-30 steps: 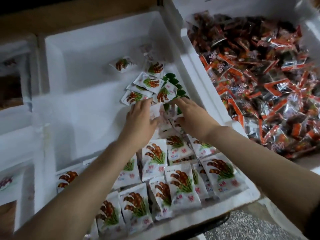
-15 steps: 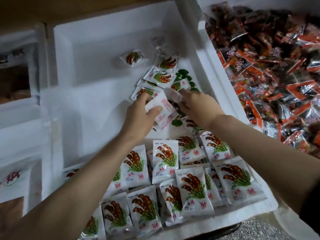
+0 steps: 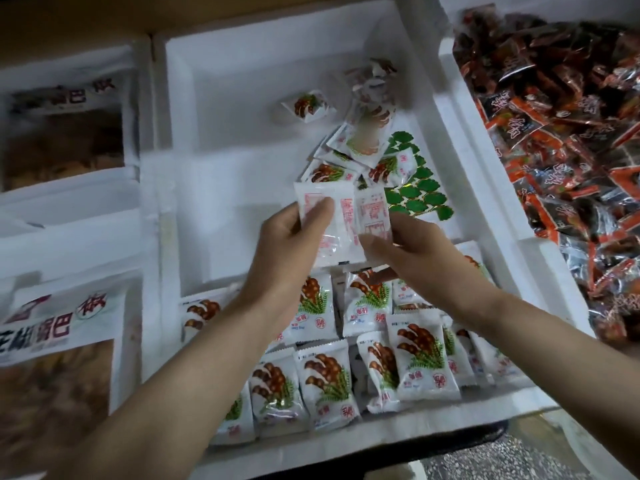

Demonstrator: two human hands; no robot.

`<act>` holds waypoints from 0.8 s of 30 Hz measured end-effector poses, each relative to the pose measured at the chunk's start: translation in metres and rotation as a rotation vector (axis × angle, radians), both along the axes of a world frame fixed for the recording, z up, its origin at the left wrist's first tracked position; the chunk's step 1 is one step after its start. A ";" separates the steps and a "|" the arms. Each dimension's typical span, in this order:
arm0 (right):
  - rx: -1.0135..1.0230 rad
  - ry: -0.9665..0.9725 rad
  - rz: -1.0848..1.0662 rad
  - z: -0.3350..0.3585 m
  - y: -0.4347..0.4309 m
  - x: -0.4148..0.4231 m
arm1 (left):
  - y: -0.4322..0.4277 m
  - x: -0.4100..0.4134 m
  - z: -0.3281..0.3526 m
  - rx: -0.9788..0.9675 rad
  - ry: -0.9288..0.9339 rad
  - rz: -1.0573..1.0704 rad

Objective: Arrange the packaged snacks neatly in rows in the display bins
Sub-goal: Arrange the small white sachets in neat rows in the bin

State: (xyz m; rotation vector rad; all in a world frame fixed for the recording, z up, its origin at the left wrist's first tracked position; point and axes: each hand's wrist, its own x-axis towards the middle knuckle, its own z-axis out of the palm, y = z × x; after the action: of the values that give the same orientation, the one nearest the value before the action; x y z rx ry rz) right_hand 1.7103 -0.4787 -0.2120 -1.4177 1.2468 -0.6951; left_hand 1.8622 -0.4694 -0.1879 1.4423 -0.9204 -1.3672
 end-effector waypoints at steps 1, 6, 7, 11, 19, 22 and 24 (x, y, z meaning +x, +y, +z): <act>-0.014 0.006 -0.001 0.002 0.004 0.003 | 0.005 0.000 0.001 0.026 0.035 -0.012; -0.101 0.039 0.002 0.012 0.017 0.020 | 0.018 0.019 0.002 0.070 0.050 0.139; -0.120 0.041 0.005 0.012 0.019 0.024 | 0.021 0.022 0.001 0.077 0.063 0.170; -0.106 0.078 0.189 0.016 0.034 0.051 | 0.036 0.029 0.005 0.077 0.160 0.082; -0.021 0.133 0.105 0.009 0.026 0.072 | 0.057 0.060 0.002 0.064 0.087 -0.023; 0.074 0.155 0.094 0.012 0.023 0.077 | 0.061 0.070 0.001 0.066 0.116 -0.014; 0.112 0.123 0.079 0.014 0.020 0.081 | 0.062 0.076 0.000 0.054 0.112 0.008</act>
State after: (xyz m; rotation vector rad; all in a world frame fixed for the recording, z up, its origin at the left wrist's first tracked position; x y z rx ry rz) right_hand 1.7910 -0.4583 -0.1977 -1.4258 1.2965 -0.4826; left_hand 1.9386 -0.4070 -0.1882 1.3927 -0.8107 -1.4615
